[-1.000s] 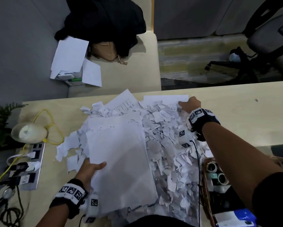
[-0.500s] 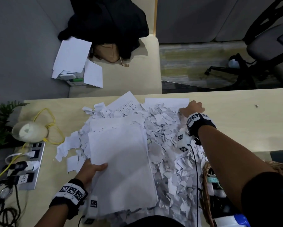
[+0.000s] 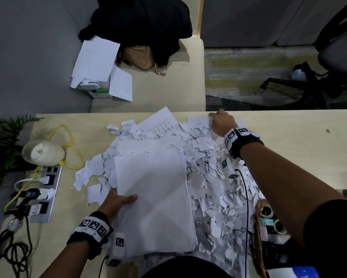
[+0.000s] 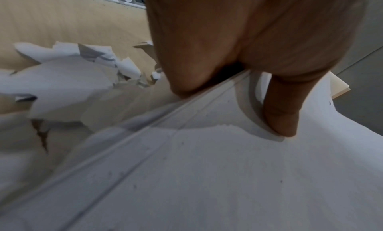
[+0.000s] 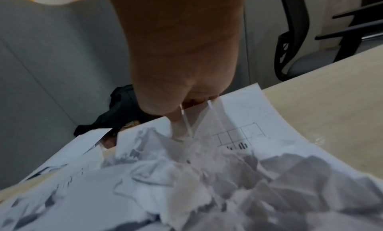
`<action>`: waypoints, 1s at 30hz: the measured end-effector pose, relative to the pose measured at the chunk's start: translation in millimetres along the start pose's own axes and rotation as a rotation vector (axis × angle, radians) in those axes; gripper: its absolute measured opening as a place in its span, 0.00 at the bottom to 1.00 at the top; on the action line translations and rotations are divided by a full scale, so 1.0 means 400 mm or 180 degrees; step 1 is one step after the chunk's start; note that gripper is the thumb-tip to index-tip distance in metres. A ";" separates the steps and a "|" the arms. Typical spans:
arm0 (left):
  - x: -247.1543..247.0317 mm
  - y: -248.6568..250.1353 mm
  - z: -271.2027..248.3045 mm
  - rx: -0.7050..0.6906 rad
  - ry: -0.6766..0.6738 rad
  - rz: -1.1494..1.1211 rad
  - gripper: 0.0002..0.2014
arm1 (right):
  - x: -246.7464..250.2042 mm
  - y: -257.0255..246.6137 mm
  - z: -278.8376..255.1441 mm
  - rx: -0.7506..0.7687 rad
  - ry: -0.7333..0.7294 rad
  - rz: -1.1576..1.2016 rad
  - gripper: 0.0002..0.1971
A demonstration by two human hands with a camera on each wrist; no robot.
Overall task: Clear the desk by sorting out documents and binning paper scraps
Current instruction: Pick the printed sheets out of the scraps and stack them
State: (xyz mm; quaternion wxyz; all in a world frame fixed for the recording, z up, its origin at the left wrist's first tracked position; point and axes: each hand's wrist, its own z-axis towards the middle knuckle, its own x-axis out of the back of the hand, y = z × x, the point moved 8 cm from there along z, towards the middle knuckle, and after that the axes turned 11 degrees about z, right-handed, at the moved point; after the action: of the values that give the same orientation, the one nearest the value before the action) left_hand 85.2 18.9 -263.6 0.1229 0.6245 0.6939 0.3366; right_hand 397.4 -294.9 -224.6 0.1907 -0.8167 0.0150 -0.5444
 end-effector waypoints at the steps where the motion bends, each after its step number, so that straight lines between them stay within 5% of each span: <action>1: 0.001 -0.003 0.004 0.0006 0.0006 0.0045 0.25 | 0.004 0.001 0.001 -0.0059 -0.0058 -0.0026 0.17; 10: 0.005 0.004 0.003 -0.0092 -0.0044 0.0086 0.25 | 0.118 -0.068 -0.097 0.0191 -0.0126 -0.0375 0.12; 20: 0.000 0.023 -0.049 -0.0153 -0.0275 0.0062 0.19 | 0.312 -0.267 -0.374 0.0581 0.0364 -0.1098 0.09; 24: 0.010 0.010 -0.051 -0.0147 -0.0215 0.0013 0.36 | 0.354 -0.317 -0.475 0.0602 0.0594 -0.1195 0.10; 30: 0.021 0.007 -0.056 -0.0224 -0.0153 0.0206 0.37 | 0.389 -0.324 -0.586 0.0454 0.0777 -0.1209 0.12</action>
State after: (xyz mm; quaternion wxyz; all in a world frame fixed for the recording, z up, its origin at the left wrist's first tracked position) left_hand 72.5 19.7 -243.3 0.1505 0.6498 0.6580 0.3495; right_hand 227.3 -280.2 33.9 0.1387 -0.7175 -0.1545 -0.6648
